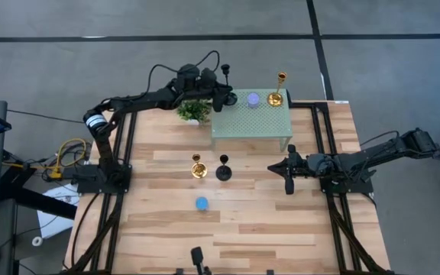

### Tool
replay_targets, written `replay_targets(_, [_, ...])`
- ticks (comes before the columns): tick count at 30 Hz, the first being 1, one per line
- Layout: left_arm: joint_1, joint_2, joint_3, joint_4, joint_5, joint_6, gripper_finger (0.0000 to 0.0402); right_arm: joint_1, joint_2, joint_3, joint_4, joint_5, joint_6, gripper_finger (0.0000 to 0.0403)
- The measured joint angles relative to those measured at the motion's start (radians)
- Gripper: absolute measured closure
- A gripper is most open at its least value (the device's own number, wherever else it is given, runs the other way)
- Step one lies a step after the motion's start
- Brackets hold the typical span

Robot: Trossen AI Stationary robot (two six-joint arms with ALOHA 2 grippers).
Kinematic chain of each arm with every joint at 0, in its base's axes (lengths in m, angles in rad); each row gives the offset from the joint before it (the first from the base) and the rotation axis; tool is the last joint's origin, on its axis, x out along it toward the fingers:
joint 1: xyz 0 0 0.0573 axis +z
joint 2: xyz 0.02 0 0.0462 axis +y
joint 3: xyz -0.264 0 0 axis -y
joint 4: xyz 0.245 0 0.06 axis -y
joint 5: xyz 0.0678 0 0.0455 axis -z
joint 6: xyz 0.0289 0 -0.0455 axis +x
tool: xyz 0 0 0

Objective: Pick & Place candle stick holders
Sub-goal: Put the bottom black scented candle on the shelf

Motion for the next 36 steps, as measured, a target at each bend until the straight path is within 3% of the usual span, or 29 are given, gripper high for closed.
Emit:
replay_targets(22, [-0.023, 0.000, -0.033, -0.042, -0.063, 0.082, 0.0387, 0.000, 0.000, 0.000, -0.001, 0.005, 0.000, 0.0402])
replay_targets(36, [-0.024, -0.003, -0.092, 0.047, -0.091, 0.084, 0.0374, -0.003, 0.000, 0.000, -0.005, 0.023, -0.016, 0.0402])
